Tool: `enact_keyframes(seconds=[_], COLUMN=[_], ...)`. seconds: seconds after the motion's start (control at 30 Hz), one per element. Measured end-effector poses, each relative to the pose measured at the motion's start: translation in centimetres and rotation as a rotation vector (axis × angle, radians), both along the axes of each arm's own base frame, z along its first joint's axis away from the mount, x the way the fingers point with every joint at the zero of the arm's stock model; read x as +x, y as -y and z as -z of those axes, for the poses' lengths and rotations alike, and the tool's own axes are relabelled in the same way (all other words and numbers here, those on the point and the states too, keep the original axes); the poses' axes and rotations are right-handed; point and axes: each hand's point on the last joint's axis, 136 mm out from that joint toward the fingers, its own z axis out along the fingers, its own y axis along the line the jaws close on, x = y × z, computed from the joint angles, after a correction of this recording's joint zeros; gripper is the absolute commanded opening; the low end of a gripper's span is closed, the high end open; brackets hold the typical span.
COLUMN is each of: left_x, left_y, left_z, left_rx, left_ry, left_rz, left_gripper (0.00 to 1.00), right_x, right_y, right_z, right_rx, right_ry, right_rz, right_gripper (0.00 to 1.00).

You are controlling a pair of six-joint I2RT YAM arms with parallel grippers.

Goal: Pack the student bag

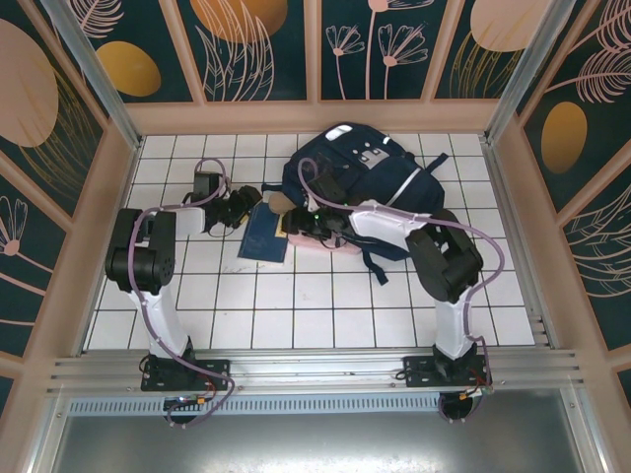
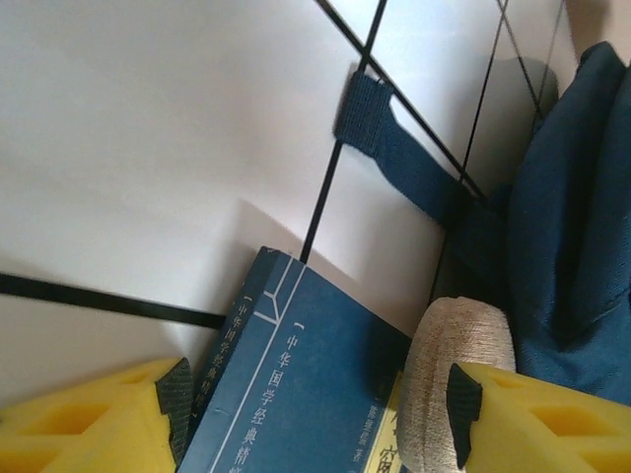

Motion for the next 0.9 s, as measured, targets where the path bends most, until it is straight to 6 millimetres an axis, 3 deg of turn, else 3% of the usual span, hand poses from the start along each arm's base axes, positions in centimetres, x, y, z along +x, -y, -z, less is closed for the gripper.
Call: enact_keyframes(seconds=[0.27,0.5,0.9], left_x=[-1.2,-1.9,-2.0], left_y=[-0.1,-0.2,-0.3], left_z=[0.3,0.3,0.2], left_rx=[0.027,0.021,-0.006], left_ry=[-0.022,-0.010,0.013], left_rz=[-0.009,-0.013,-0.044], left_gripper=[0.71,0.71,0.70], right_x=[-4.0,-4.1,-2.4], right_y=[-2.9,-3.4,-6.4], right_z=[1.0,4.5,3.8], right_rx=[0.070,0.058,0.208], right_ry=[-0.088,-0.164,-0.249], right_rz=[-0.027,-0.003,-0.023], right_gripper=[0.61,0.61,0.55])
